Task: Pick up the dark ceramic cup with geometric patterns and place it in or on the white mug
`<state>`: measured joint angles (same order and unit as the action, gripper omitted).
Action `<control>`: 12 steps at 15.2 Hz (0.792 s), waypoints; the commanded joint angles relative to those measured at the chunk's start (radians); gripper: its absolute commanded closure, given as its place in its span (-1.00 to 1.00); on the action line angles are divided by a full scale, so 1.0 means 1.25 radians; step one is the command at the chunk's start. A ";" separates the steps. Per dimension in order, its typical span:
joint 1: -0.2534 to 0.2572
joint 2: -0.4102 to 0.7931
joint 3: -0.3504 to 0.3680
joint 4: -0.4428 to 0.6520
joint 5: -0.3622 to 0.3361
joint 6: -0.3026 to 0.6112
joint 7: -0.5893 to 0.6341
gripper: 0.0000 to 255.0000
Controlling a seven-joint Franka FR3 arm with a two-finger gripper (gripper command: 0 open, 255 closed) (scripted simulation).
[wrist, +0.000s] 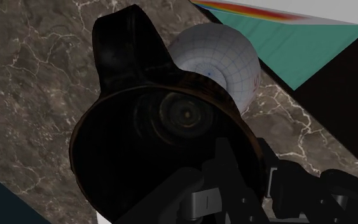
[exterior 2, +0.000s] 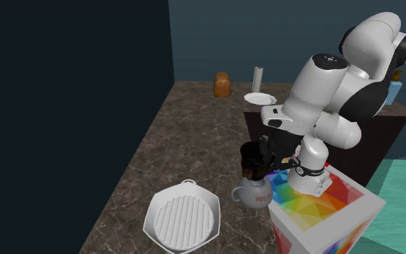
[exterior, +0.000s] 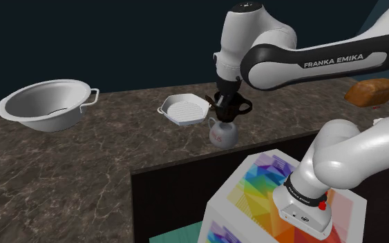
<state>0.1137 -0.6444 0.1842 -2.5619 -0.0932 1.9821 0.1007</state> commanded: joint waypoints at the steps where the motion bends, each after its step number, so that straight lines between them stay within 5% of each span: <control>1: 0.000 0.004 0.002 -0.020 -0.001 0.024 0.004 1.00; 12: -0.001 0.016 0.006 -0.053 -0.003 0.069 0.013 1.00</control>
<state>0.1127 -0.6247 0.1912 -2.6288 -0.0965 2.0680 0.1164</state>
